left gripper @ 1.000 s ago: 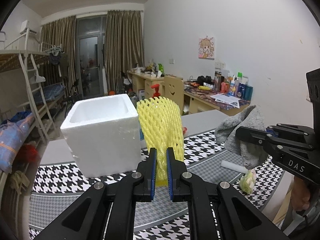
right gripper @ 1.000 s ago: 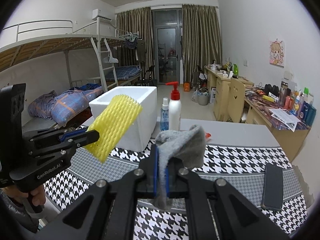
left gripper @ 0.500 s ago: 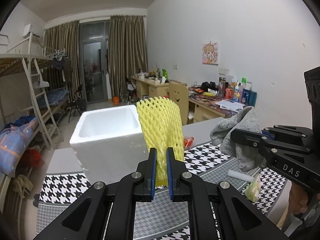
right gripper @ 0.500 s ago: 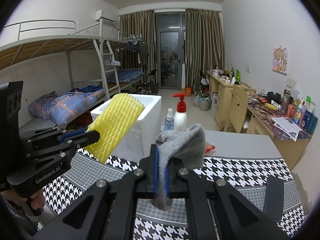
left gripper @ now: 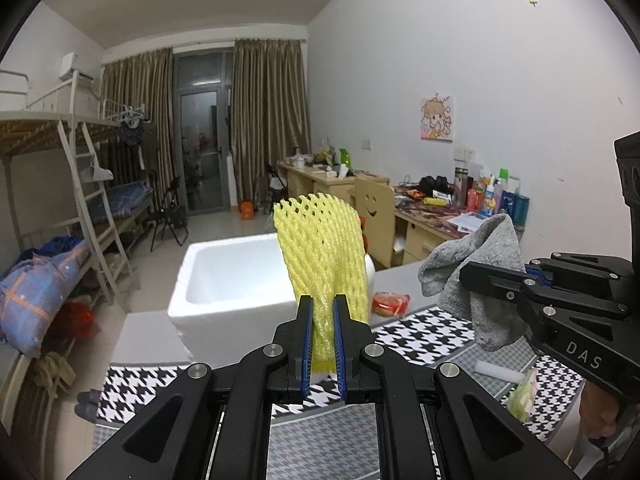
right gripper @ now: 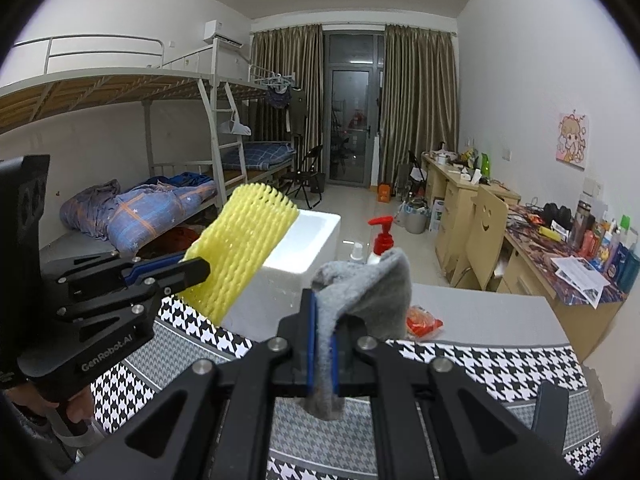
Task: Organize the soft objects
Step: 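Carry the yellow sleeve and grey cloth over the white foam box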
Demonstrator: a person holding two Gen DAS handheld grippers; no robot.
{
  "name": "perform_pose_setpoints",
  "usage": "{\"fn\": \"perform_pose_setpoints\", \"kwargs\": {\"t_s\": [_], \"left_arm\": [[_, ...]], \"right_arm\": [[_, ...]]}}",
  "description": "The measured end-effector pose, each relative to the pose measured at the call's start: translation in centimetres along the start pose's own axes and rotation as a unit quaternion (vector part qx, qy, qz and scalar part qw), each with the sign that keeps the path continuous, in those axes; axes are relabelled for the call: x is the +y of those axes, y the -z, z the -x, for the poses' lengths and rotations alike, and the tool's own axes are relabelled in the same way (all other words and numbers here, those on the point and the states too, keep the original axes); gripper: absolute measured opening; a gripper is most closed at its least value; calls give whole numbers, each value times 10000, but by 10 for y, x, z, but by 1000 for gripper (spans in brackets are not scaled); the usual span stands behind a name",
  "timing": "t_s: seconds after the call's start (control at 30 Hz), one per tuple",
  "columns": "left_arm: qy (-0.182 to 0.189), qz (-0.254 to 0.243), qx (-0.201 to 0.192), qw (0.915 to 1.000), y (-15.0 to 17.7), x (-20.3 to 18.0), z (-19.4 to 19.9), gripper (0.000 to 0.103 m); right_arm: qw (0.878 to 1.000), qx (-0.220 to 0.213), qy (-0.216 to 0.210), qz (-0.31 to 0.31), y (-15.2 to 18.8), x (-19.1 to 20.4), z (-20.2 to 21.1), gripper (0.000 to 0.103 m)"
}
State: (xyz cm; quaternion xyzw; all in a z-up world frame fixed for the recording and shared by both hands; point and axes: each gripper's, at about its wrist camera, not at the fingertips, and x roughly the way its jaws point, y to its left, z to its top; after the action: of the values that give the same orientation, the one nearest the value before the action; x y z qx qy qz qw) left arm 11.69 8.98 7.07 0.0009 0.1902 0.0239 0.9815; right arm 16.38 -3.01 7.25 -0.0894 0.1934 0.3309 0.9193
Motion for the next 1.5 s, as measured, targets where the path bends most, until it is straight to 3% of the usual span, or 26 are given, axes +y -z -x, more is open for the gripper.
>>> {"fn": "perform_pose_setpoints", "kwargs": {"t_s": [0.5,1.5], "left_arm": [[-384,69,-197,9990,-23,24,-10,10],[-706,189,59,9973,-43,54,-58,10]], "right_arm": [[9999,-71,125,45,-25,8,-18,9],[10000,65,29,41,-61,17,-65,9]]}}
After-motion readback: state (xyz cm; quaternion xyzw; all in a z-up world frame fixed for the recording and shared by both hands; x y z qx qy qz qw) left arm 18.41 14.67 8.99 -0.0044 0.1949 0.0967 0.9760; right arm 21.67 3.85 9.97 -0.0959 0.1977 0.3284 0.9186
